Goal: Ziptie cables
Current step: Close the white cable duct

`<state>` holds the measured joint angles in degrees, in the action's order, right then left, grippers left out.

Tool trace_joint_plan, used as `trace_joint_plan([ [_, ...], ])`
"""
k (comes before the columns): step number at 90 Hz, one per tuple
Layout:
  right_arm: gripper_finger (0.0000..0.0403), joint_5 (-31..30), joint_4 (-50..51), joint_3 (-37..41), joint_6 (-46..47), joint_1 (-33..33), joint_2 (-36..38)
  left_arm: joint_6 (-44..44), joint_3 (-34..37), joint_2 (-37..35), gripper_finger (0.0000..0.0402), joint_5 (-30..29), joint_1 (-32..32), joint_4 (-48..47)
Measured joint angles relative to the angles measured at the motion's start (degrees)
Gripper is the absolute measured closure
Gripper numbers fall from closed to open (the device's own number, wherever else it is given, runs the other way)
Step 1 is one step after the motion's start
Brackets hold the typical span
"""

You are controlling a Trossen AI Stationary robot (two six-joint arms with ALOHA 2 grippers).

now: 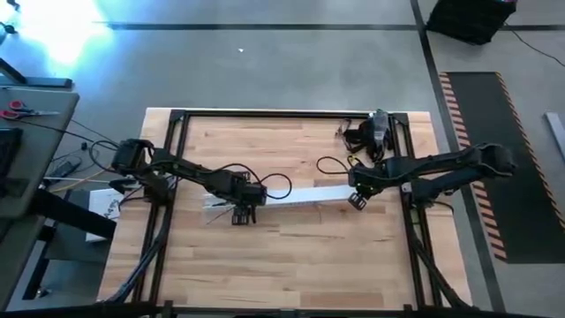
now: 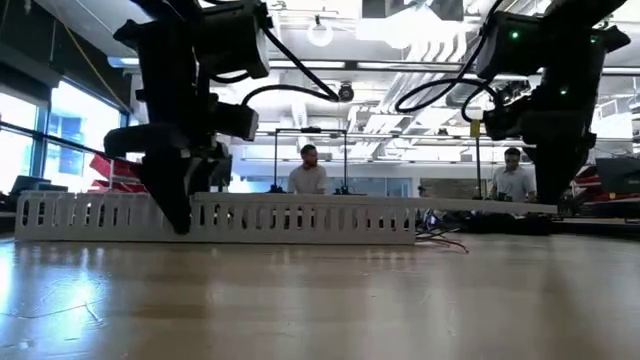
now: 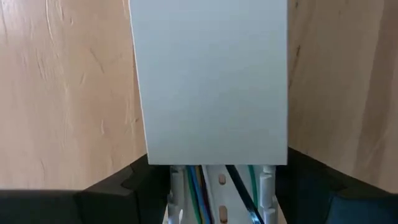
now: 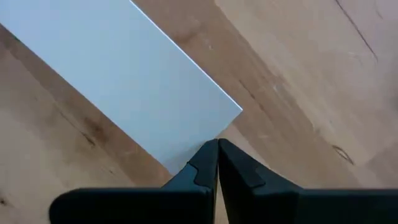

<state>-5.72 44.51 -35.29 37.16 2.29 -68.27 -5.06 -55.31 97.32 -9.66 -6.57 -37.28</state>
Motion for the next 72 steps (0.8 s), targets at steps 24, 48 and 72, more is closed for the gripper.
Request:
trace_joint_plan([
  [24,0.0403,-0.09,2.56,-3.43,-1.83,0.06,0.26,1.32,-0.04,0.02,0.0181,-0.31,0.00,1.15],
  [48,0.0403,-0.08,-1.84,-5.37,-6.19,0.02,0.23,3.80,-0.24,0.13,0.0181,-0.81,-0.02,4.80],
  [72,0.0403,0.34,17.56,-8.59,-0.27,-0.18,0.62,2.96,-0.17,0.13,0.0181,-0.93,-0.02,2.65],
])
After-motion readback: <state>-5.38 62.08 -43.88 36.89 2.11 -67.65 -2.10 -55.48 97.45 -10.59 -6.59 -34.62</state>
